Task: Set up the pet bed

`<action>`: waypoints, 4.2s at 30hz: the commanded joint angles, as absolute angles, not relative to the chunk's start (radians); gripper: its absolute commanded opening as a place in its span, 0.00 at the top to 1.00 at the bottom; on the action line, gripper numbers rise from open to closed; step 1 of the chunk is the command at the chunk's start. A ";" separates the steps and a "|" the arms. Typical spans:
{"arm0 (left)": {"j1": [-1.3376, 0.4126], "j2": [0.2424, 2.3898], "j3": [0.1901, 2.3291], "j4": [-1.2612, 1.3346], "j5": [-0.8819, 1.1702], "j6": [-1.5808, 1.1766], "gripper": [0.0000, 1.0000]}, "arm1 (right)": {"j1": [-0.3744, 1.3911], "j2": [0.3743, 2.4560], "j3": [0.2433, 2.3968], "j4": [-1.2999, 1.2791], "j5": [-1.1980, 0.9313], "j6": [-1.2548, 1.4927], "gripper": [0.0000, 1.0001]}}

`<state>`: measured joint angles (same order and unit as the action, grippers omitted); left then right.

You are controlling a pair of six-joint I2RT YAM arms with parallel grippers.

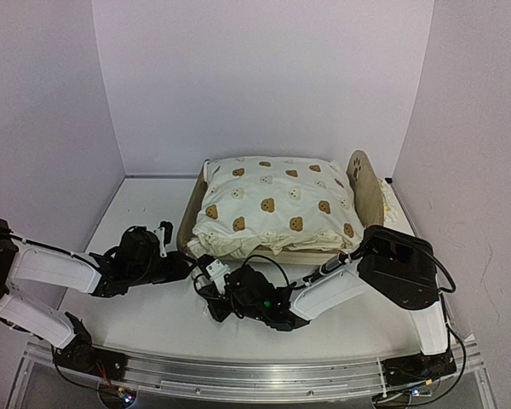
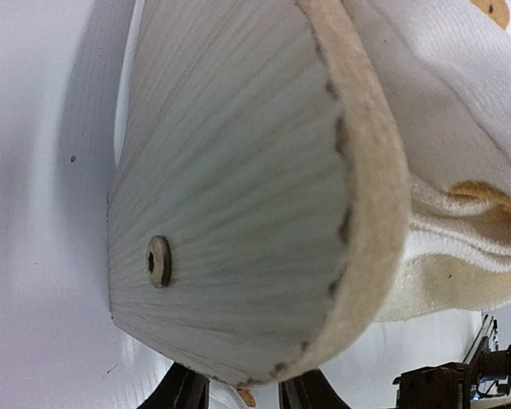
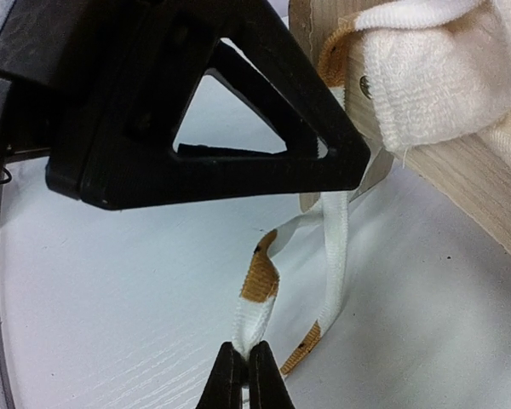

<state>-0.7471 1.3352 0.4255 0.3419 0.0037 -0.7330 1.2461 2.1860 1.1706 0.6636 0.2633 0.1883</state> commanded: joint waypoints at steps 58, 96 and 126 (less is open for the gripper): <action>-0.749 1.209 0.379 0.345 0.039 -0.633 1.00 | 1.219 2.157 1.380 0.466 0.462 0.106 1.00; -0.748 1.034 0.401 0.190 0.129 -0.595 0.96 | 1.091 2.269 1.436 0.611 -0.024 0.150 1.00; -0.747 0.815 0.493 -0.175 -0.038 -0.643 0.51 | 1.045 2.396 1.572 0.729 -0.327 0.208 1.00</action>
